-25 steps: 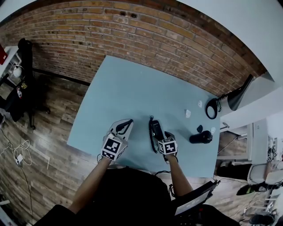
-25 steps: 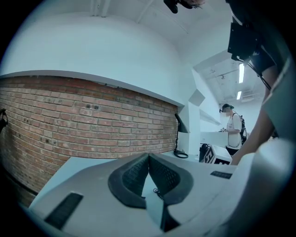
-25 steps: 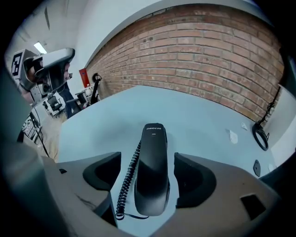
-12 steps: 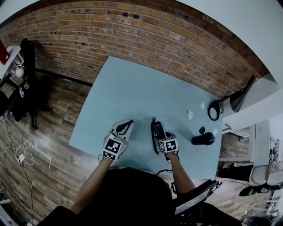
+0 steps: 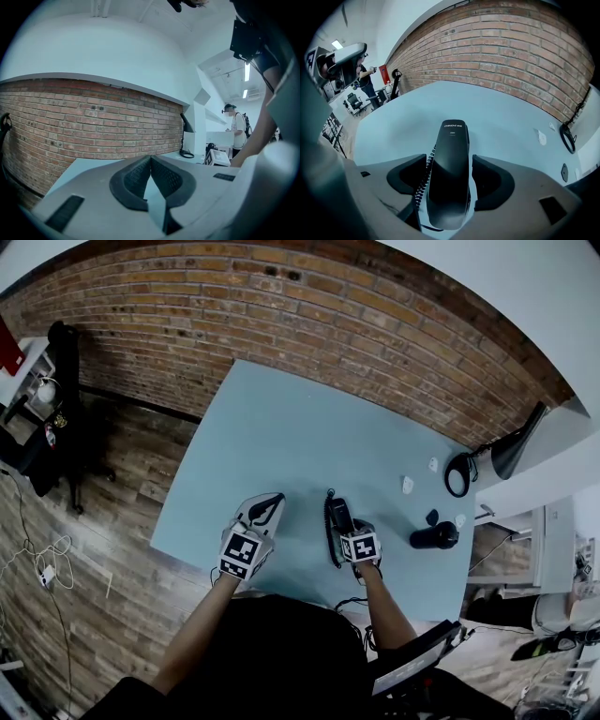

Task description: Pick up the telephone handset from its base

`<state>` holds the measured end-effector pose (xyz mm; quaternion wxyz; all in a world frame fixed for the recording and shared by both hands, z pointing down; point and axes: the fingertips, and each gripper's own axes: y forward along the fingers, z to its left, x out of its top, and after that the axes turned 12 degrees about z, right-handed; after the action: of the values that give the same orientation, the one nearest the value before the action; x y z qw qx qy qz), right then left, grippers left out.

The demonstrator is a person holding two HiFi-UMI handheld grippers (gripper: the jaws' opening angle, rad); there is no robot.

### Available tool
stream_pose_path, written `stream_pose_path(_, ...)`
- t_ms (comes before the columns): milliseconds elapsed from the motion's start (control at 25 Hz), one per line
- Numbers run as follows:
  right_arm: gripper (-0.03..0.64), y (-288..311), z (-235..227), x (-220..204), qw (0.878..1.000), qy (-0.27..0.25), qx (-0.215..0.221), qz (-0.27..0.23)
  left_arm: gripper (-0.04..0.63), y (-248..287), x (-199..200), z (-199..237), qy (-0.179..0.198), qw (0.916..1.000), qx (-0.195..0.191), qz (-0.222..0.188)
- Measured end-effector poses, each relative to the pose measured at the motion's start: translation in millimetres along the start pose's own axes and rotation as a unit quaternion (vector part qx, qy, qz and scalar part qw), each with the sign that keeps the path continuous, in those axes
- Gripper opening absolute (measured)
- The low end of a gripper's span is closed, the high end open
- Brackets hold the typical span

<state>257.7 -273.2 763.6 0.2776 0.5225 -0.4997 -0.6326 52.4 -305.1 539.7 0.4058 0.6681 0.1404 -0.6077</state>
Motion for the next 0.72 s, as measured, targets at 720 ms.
stream_pose_path(720, 0.256, 10.5, -6.3, -9.0, 0.999, 0.007, -0.032, 0.034, 0.021, -2.5, -5.9, 11.3, -0.002, 1.0000, 0.007, 0.001)
